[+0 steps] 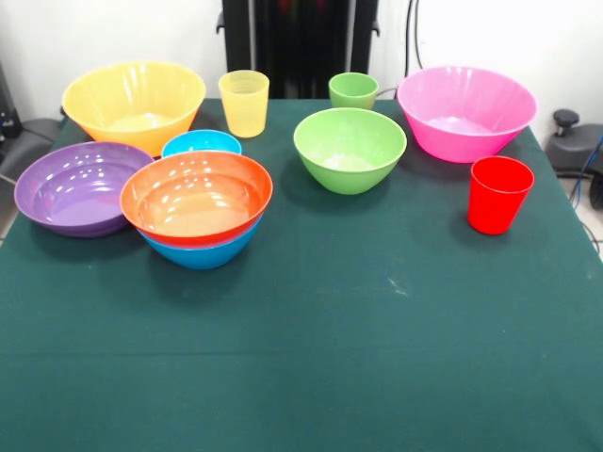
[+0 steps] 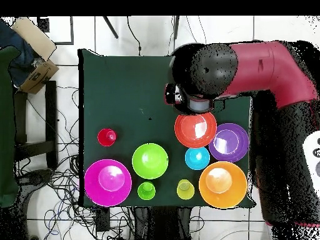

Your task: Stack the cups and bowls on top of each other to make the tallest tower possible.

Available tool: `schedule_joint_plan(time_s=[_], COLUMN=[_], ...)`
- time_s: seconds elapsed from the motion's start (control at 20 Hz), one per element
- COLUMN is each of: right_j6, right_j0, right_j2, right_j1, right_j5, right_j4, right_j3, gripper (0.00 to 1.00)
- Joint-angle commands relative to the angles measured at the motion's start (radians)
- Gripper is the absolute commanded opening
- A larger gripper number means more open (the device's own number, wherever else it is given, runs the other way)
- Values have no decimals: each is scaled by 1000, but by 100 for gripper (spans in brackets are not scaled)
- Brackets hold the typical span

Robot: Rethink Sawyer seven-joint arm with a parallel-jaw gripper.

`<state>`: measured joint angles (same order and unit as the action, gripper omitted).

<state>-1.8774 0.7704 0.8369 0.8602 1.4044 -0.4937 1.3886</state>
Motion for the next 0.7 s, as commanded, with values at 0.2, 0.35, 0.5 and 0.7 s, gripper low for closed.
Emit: schedule_joint_plan(time_s=[0.2, 0.35, 0.5, 0.7], right_j6=[160, 150, 148, 141], right_j0=[-26, -27, -31, -43], right_j2=[15, 13, 7, -12], right_j1=[28, 31, 28, 6], right_j5=[-120, -144, -149, -153], right_j4=[-8, -9, -12, -36], right_j3=[189, 209, 209, 206], gripper=[100, 100, 100, 100])
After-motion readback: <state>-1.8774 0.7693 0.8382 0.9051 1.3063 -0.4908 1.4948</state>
